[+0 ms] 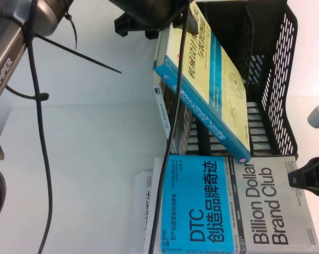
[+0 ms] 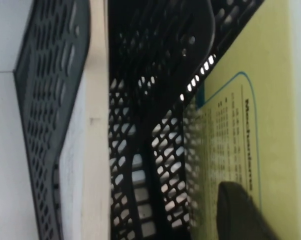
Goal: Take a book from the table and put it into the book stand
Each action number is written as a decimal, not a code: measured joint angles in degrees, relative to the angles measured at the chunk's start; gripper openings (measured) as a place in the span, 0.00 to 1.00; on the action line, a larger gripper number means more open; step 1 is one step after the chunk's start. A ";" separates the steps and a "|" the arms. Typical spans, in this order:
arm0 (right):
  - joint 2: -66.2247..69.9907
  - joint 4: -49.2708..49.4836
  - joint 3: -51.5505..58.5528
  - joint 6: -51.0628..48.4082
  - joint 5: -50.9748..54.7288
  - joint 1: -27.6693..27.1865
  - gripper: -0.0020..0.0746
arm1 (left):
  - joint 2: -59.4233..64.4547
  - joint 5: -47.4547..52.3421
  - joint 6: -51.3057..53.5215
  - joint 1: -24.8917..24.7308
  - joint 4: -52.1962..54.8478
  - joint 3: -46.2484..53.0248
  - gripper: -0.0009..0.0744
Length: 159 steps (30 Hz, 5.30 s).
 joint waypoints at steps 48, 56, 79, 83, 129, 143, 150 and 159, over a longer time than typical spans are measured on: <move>1.29 3.19 0.00 1.82 2.07 0.00 0.02 | 4.35 -3.45 -5.07 -4.69 10.80 0.00 0.27; 1.29 3.21 0.00 1.82 2.07 0.00 0.02 | 4.35 -3.98 -9.03 -5.19 14.45 0.00 0.27; 1.29 4.33 0.00 1.82 1.96 0.00 0.02 | 7.91 -9.87 -14.10 -9.29 24.68 0.00 0.27; 1.29 4.33 0.00 1.72 1.96 0.00 0.02 | 8.49 -11.44 -11.39 -9.29 22.75 0.00 0.27; -50.81 -42.41 11.09 34.90 10.45 0.00 0.02 | -28.89 -5.88 27.17 -8.85 7.87 13.39 0.01; -64.51 -37.48 27.29 39.97 -2.77 0.00 0.02 | -54.40 -57.64 51.05 -9.33 -10.39 81.38 0.01; -64.51 -37.38 28.94 40.23 -1.28 0.00 0.02 | -56.03 -61.83 55.64 -9.58 -11.55 89.83 0.01; -64.51 -37.28 28.94 40.45 0.53 0.00 0.02 | -55.04 -59.91 56.84 -9.70 -11.67 90.69 0.01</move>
